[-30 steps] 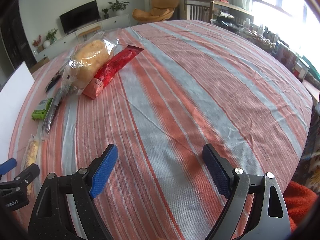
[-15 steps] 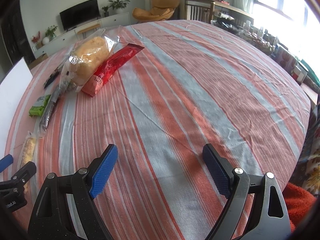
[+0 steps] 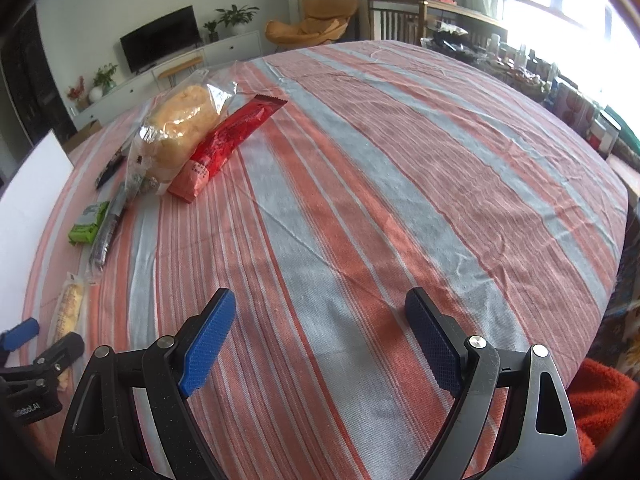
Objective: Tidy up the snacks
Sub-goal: 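Grasp the bread bar again with the left tool while the right grasps the dark stick bar, then carry the bread bar and dark stick bar over the white box with both tools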
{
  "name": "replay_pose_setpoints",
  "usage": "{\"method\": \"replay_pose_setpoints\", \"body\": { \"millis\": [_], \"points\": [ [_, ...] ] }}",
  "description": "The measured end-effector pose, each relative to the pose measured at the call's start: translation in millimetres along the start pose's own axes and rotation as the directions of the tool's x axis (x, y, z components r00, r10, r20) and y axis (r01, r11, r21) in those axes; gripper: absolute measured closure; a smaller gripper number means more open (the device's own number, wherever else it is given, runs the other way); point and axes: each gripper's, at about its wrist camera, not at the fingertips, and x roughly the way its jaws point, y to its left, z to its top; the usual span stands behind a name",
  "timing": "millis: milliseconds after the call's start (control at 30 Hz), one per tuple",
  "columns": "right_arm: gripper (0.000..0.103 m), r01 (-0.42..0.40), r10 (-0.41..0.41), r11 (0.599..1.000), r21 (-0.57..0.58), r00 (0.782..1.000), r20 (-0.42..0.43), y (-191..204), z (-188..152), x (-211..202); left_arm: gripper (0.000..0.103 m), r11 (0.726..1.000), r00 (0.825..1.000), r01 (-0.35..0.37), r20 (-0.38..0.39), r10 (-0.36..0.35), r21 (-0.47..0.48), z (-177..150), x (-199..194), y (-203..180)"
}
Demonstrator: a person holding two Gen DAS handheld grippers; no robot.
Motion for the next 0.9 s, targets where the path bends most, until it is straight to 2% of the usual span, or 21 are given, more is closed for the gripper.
{"method": "replay_pose_setpoints", "body": {
  "millis": [67,167,200,267,300,333,400,500,567,600,633,700,800,833,867,900],
  "points": [
    [0.014,-0.043,0.042,0.998,0.045,0.999,0.014,-7.4,0.8,-2.1,0.005,1.0,1.0,0.01,-0.006,-0.01,0.025,-1.4,-2.3,-1.1],
    [0.014,-0.076,0.074,0.994,0.08,0.997,0.026,-12.6,2.2,-3.6,0.018,0.997,1.0,0.03,0.002,-0.03,0.071,-2.7,-6.6,-6.7],
    [0.014,-0.089,0.086,0.992,0.088,0.996,0.029,-13.3,2.7,-4.6,0.025,0.996,0.999,0.037,0.004,-0.038,0.08,-3.2,-8.2,-8.5],
    [0.014,-0.186,0.181,0.977,0.103,0.982,0.052,-12.8,3.4,-10.0,0.048,0.994,0.999,0.048,0.02,-0.051,0.102,-2.7,-11.8,-13.4],
    [0.014,-0.241,0.237,0.967,0.081,0.97,0.062,-6.9,5.2,-13.1,0.075,0.992,0.998,0.053,0.03,-0.057,0.111,-3.2,-14.1,-15.7],
    [0.014,-0.294,0.293,0.955,0.038,0.955,0.046,3.3,8.2,-13.4,0.074,0.993,0.998,0.04,0.034,-0.044,0.111,-3.9,-15.3,-17.0],
    [0.018,-0.403,0.399,0.913,-0.061,0.915,-0.069,31.9,17.6,-5.2,0.074,0.995,0.998,0.046,0.042,-0.05,0.086,-8.1,-19.5,-14.2],
    [0.019,-0.461,0.434,0.878,-0.131,0.881,-0.191,75.4,37.9,9.7,0.074,0.997,0.997,0.064,0.049,-0.066,0.049,-17.3,-33.0,-6.2],
    [0.033,-0.48,0.434,0.864,-0.154,0.863,-0.257,104.0,53.1,23.6,0.074,0.997,0.996,0.067,0.062,-0.069,0.036,-23.3,-45.6,-1.9],
    [0.048,-0.476,0.419,0.864,-0.161,0.86,-0.292,117.9,58.5,33.0,0.074,0.997,0.995,0.068,0.067,-0.07,0.033,-26.0,-50.7,-0.1],
    [0.055,-0.466,0.399,0.869,-0.166,0.858,-0.322,130.9,62.0,42.3,0.074,0.997,0.995,0.068,0.07,-0.07,0.031,-29.0,-55.6,1.1],
    [0.054,-0.437,0.357,0.882,-0.179,0.865,-0.351,152.2,64.9,57.5,0.074,0.997,0.994,0.079,0.073,-0.08,0.021,-33.7,-63.2,4.0],
    [0.056,-0.372,0.269,0.895,-0.247,0.891,-0.367,172.4,60.5,70.8,0.074,0.996,0.993,0.088,0.081,-0.088,0.008,-38.8,-72.0,9.5],
    [0.067,-0.348,0.245,0.897,-0.273,0.905,-0.349,174.1,60.1,69.2,0.074,0.996,0.992,0.09,0.083,-0.09,0.004,-39.8,-74.4,11.4],
    [0.08,-0.338,0.231,0.9,-0.274,0.905,-0.359,171.7,59.1,68.8,0.074,0.996,0.992,0.093,0.086,-0.093,0.001,-40.4,-76.2,13.1],
    [0.082,-0.348,0.241,0.902,-0.256,0.897,-0.37,165.2,58.0,66.5,0.074,0.995,0.991,0.096,0.089,-0.095,-0.002,-40.7,-78.1,14.9]
  ]
}}
